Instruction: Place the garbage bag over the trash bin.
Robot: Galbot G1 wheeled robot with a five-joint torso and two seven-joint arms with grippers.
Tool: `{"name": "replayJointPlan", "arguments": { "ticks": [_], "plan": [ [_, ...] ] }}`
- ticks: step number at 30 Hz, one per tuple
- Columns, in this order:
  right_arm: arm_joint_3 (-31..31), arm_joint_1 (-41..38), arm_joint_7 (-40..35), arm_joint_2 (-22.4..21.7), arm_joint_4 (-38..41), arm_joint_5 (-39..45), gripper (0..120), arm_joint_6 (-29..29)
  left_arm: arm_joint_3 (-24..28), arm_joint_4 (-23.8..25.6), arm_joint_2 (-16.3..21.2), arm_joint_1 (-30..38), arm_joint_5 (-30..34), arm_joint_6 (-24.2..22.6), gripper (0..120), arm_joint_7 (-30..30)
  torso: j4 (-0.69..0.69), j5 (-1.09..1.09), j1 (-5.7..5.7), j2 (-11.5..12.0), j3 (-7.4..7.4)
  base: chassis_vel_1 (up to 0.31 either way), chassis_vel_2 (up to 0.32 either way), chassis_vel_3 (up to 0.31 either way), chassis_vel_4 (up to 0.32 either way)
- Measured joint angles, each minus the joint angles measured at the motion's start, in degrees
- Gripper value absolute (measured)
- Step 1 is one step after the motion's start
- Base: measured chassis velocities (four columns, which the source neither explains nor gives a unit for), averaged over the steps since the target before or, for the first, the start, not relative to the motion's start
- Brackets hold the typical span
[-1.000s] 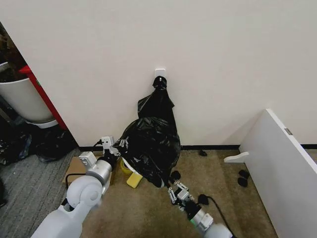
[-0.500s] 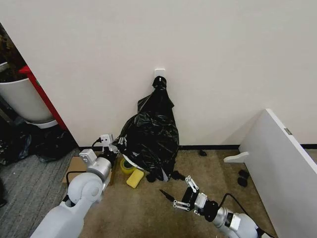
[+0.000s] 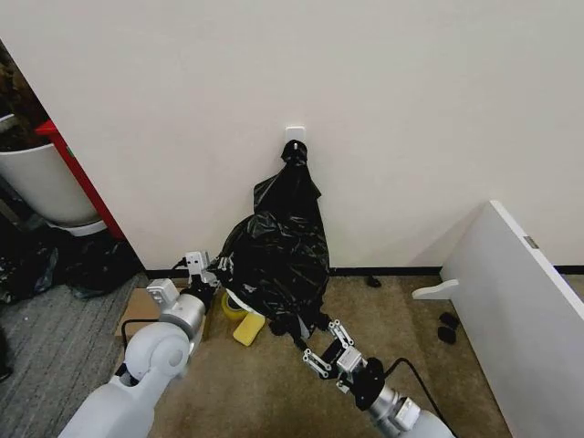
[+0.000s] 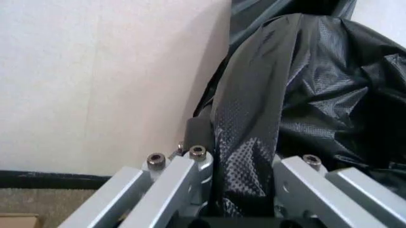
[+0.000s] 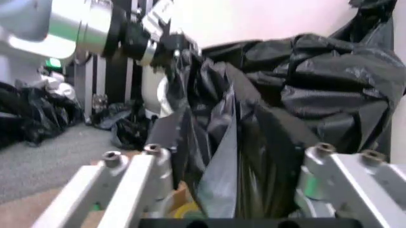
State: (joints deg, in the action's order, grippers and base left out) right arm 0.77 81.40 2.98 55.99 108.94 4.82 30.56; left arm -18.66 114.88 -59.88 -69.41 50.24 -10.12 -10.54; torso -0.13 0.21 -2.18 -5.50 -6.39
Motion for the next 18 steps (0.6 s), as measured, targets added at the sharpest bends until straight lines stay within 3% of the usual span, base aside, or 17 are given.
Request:
{"name": "replayJointPlan", "arguments": {
  "ticks": [9, 18],
  "plan": [
    [-0.27, 0.34, -1.04, 1.3, -1.66, -3.68, 1, -0.21, -0.11, 0.52, -0.02, -0.36, 0.08, 0.0, 4, -0.52, 0.0, 0.0, 0.0, 0.0, 0.0, 0.0, 0.0, 0.0, 0.0],
    [-0.75, -0.56, -0.04, 2.67, -3.72, -7.15, 0, 1.5, -0.44, 1.62, -0.11, -0.8, 1.64, -0.32, 4, -1.11, 0.0, 0.0, 0.0, 0.0, 0.0, 0.0, 0.0, 0.0, 0.0]
  ]
}}
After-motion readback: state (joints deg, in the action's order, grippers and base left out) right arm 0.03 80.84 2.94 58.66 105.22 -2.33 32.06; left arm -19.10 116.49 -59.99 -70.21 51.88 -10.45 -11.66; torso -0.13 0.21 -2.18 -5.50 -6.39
